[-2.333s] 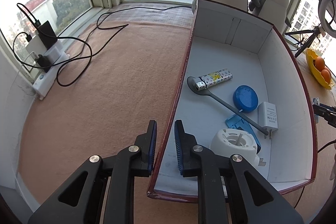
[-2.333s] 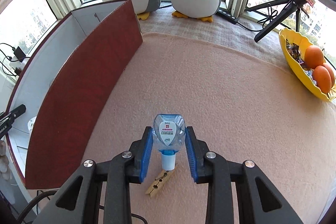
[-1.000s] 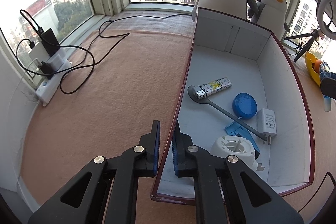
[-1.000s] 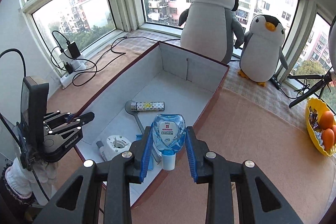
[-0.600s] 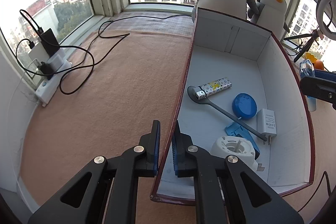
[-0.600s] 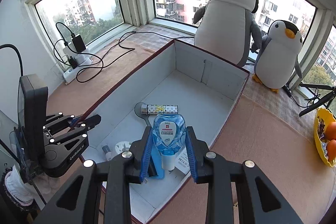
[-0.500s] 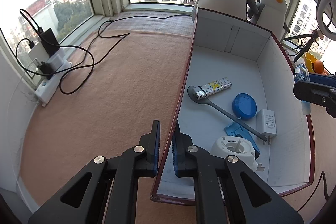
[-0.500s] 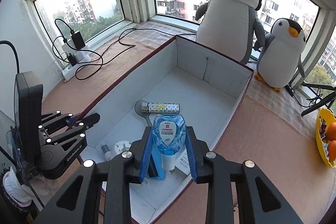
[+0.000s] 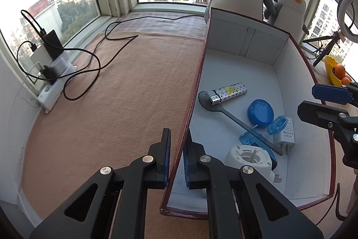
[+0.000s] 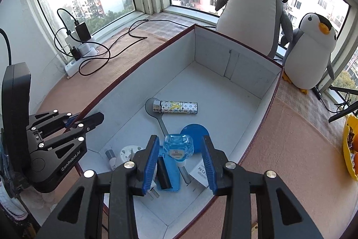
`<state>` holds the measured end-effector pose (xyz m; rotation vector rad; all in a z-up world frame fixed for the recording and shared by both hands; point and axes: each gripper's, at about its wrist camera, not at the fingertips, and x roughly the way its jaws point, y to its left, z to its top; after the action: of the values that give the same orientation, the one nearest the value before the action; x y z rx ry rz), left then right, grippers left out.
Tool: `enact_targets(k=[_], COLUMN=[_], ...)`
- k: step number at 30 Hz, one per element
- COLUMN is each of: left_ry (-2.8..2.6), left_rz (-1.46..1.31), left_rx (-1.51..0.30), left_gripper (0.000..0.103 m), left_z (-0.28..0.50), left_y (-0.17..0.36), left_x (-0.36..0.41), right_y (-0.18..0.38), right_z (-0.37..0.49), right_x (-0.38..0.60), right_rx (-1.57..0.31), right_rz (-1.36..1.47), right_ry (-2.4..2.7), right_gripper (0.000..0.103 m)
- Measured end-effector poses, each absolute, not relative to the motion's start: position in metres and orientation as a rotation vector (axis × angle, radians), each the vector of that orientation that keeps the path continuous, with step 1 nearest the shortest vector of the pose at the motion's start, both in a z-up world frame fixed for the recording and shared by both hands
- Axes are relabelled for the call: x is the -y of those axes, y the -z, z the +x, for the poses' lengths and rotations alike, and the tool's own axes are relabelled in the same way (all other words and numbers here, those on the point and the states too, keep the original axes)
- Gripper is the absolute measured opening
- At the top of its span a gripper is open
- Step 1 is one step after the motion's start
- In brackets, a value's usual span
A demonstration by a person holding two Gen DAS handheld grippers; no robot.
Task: Organize rigid objects
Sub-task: 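Carry the blue sanitizer bottle into the box and open the right gripper, then move the right gripper to the wooden clothespin and grasp it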
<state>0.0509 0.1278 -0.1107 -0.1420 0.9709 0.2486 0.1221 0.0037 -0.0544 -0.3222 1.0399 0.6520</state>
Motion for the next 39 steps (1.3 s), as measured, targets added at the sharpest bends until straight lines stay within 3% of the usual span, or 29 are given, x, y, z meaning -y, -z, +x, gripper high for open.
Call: enact_targets(k=[2, 22, 39], left_ry=[-0.248, -0.248, -0.247], left_rz=[-0.142, -0.142, -0.145], left_rx=[-0.971, -0.971, -0.971], left_gripper=[0.009, 0.009, 0.009], left_z=[0.051, 0.051, 0.050], left_y=[0.111, 0.111, 0.111], left_x=[-0.128, -0.128, -0.128], right_y=[0.053, 0.039, 0.114], right_z=[0.121, 0.120, 0.140], right_x=[-0.003, 0.108, 0.182], right_rx=[-1.032, -1.074, -1.342], right_rz=[-0.319, -0.163, -0.036], right_ry=[-0.655, -0.459, -0.263], right_gripper=[0.051, 0.051, 0.050])
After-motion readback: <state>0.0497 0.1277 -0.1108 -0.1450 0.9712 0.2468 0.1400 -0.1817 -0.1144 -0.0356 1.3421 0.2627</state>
